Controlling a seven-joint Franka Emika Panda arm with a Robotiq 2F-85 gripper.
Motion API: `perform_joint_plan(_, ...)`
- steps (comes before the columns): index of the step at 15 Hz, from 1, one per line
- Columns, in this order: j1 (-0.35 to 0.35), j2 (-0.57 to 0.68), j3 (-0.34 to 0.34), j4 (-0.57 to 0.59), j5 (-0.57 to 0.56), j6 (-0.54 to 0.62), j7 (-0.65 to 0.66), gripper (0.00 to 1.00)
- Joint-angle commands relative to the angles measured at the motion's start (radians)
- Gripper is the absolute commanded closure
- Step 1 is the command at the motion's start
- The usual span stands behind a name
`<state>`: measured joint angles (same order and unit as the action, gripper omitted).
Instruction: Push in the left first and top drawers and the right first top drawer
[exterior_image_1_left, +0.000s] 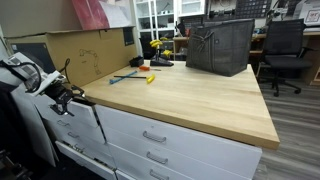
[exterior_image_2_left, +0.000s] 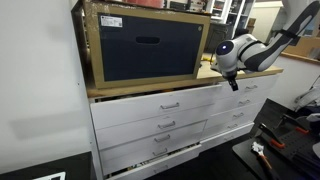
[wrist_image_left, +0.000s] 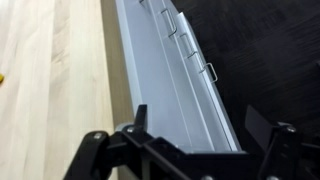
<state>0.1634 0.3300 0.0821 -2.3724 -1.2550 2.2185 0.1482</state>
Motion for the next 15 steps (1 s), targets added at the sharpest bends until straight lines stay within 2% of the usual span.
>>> perform_joint_plan(1,-0.009,-0.030,0.041,-0.037,-0.058,0.074,0.037,0.00)
perform_joint_plan(6,-0.013,-0.051,0.079,-0.088,-0.024,0.164,0.002,0.02)
perform_joint_plan(7,-0.017,-0.051,0.081,-0.089,-0.018,0.179,-0.015,0.26)
perform_joint_plan(9,-0.021,-0.044,0.079,-0.084,-0.007,0.196,-0.037,0.30)
perform_joint_plan(15,-0.028,-0.021,0.070,-0.067,-0.006,0.204,-0.055,0.76)
